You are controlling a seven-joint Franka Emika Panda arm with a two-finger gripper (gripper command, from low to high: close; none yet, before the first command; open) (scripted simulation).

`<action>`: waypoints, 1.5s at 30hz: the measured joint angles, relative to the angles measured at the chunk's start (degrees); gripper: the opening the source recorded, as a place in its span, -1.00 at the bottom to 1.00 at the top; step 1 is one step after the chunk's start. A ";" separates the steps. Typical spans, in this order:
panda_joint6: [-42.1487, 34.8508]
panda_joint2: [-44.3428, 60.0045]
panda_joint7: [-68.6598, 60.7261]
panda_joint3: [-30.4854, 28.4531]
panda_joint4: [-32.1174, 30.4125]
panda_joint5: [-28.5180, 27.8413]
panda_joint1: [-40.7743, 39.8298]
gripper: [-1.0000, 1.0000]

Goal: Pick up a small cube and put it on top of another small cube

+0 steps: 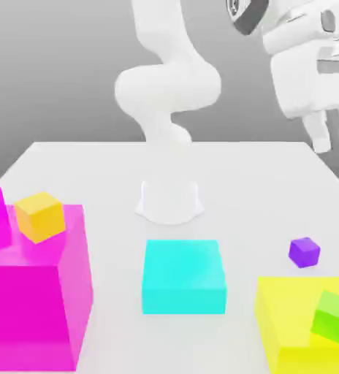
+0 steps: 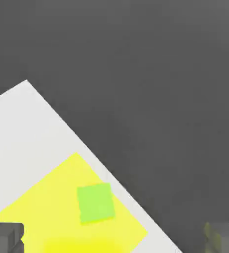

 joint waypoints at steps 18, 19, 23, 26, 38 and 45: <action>20.60 28.86 -13.36 4.30 -12.21 -14.74 18.09 0.00; 22.24 30.92 -12.55 2.78 -11.82 -15.86 19.35 0.00; 26.62 36.34 -11.26 -0.67 -10.78 -17.35 22.49 -1.00; 26.55 36.34 -11.20 -0.66 -10.78 -17.41 22.48 -1.00; 11.44 19.95 -21.28 2.89 -11.60 -7.50 15.28 -1.00; -5.57 10.71 -32.89 -7.60 -2.33 -8.54 3.14 -1.00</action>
